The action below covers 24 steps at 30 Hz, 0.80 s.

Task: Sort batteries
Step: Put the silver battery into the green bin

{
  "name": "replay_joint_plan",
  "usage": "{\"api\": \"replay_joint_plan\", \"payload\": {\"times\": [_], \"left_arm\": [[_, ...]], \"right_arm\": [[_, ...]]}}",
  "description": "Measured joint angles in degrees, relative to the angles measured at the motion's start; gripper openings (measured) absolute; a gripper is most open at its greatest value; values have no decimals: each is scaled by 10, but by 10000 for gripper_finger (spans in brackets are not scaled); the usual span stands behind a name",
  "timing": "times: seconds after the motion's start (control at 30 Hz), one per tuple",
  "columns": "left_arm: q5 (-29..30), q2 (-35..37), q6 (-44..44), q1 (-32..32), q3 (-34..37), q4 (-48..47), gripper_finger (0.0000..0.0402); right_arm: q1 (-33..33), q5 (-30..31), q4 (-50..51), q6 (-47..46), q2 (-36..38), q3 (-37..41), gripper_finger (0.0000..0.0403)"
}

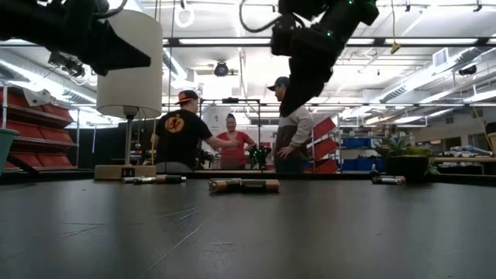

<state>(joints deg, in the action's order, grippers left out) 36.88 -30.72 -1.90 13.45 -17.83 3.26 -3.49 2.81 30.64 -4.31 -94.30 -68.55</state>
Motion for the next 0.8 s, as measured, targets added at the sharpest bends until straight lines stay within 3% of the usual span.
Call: {"api": "replay_joint_plan", "payload": {"times": [0.2, 0.53, 0.8], "left_arm": [[1, -30, -1, 0, -5, 26, 115], [1, -57, -15, 0, -5, 30, 115], [1, -57, -16, 0, -4, 21, 115]], "right_arm": [[10, -33, -5, 42, -56, -4, 128], [6, -54, 49, 148, -170, -99, 129], [-7, -67, 58, 176, -193, -115, 123]]}}
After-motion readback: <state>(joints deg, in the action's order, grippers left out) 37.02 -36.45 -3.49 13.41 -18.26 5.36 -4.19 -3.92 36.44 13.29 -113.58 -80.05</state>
